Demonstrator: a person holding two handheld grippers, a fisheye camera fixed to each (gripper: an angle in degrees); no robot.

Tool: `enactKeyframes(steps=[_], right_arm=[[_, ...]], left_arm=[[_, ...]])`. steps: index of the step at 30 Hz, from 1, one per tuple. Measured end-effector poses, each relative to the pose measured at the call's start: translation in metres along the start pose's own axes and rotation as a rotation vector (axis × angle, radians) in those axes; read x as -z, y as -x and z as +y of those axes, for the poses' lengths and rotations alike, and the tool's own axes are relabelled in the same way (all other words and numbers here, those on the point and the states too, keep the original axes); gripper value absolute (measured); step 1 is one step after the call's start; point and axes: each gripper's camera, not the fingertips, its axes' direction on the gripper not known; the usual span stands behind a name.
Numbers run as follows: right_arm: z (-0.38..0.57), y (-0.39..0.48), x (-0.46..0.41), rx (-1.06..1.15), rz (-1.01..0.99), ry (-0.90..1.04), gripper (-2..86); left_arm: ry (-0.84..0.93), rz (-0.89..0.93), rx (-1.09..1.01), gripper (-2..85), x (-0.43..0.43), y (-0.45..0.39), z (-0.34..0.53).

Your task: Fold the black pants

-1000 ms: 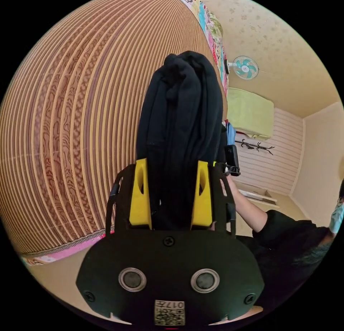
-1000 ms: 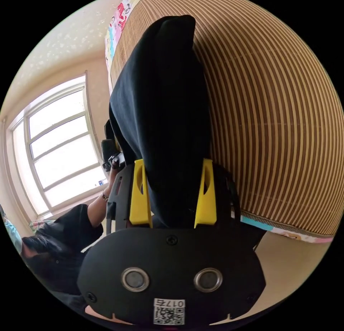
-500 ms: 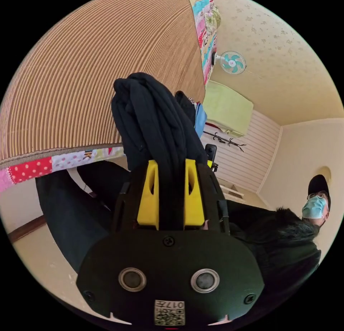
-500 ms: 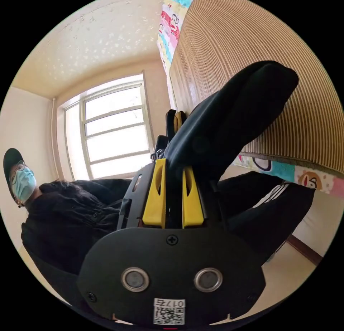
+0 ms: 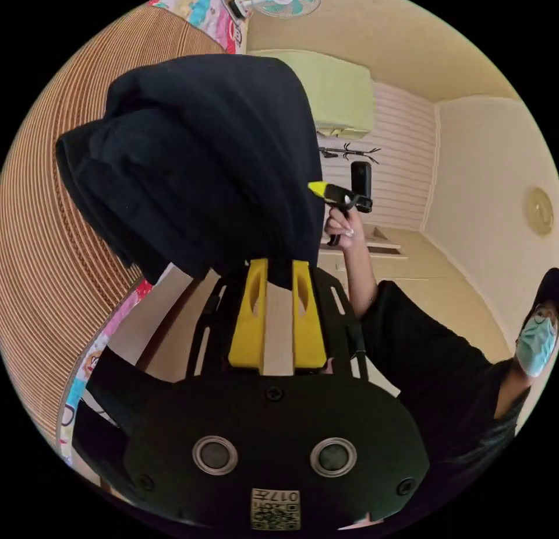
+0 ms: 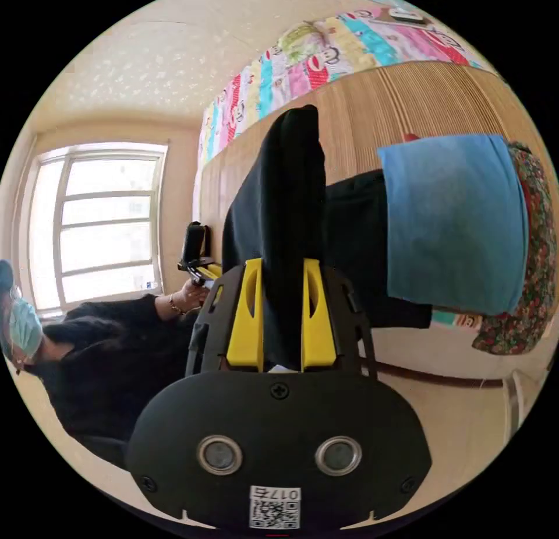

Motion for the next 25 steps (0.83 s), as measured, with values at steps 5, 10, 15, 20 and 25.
enactKeyframes(steps=[5, 10, 15, 20, 25], right_arm=[[-0.01, -0.074, -0.134, -0.305, 0.43, 0.221, 11.7], [-0.001, -0.037, -0.185, -0.34, 0.621, 0.164, 12.1], [0.025, -0.011, -0.212, -0.341, 0.666, 0.06, 12.1], [0.065, 0.016, -0.216, -0.452, 0.601, -0.112, 10.9], [0.126, 0.104, -0.228, -0.549, 0.657, -0.42, 8.5]], left_arm=[[0.084, -0.073, 0.217, 4.7, -0.018, 0.065, 0.035], [0.008, -0.296, 0.372, 0.7, 0.068, 0.095, 0.13], [-0.301, -0.422, 0.586, 3.1, 0.18, 0.096, 0.251], [-0.789, -0.521, 0.693, 6.4, 0.278, 0.056, 0.387], [-1.111, -0.645, 0.754, 7.9, 0.356, 0.023, 0.497]])
